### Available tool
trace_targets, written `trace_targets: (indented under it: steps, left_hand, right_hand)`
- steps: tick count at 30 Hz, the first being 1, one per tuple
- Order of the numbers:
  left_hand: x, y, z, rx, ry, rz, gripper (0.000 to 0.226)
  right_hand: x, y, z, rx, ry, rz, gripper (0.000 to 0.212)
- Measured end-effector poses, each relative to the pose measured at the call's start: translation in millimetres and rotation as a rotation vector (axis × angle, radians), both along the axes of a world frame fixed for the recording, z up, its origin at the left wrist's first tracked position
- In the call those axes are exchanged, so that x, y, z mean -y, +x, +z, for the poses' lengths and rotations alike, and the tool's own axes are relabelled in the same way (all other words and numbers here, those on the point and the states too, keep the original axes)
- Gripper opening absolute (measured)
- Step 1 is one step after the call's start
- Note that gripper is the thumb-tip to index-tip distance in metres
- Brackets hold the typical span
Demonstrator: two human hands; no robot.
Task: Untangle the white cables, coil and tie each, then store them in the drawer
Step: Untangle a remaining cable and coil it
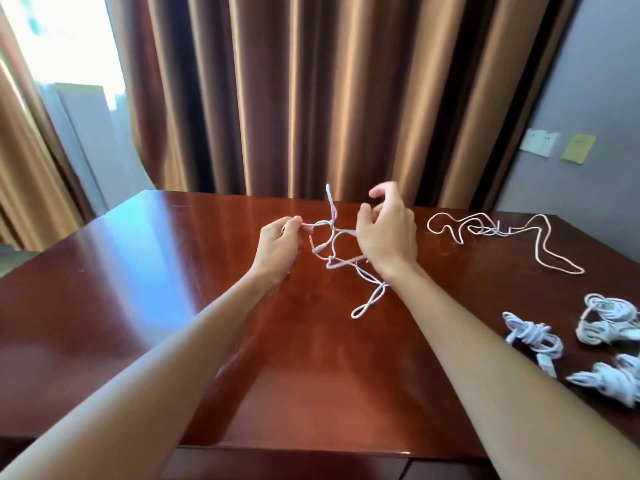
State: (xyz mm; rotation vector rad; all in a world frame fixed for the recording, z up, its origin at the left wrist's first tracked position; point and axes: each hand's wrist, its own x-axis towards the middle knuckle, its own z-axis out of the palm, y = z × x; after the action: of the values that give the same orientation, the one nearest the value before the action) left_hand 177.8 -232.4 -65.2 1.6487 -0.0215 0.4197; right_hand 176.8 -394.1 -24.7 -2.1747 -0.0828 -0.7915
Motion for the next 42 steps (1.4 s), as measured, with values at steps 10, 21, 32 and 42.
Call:
trace_targets:
  steps: [10, 21, 32, 42]
  left_hand:
    - [-9, 3, -5, 0.220, 0.179, -0.022, 0.028]
    - [-17, 0, -16, 0.122, 0.108, 0.030, 0.039]
    - [-40, 16, -23, 0.058, 0.171, 0.248, 0.038]
    - [-28, 4, -12, 0.105, 0.044, 0.021, 0.034]
  right_hand:
    - [-34, 1, -12, 0.018, -0.279, 0.326, 0.028]
    - [-9, 12, -22, -0.334, -0.310, 0.481, 0.029]
    - [16, 15, -30, -0.123, 0.096, 0.521, 0.013]
    - [-5, 13, -21, 0.168, -0.287, 0.022, 0.048]
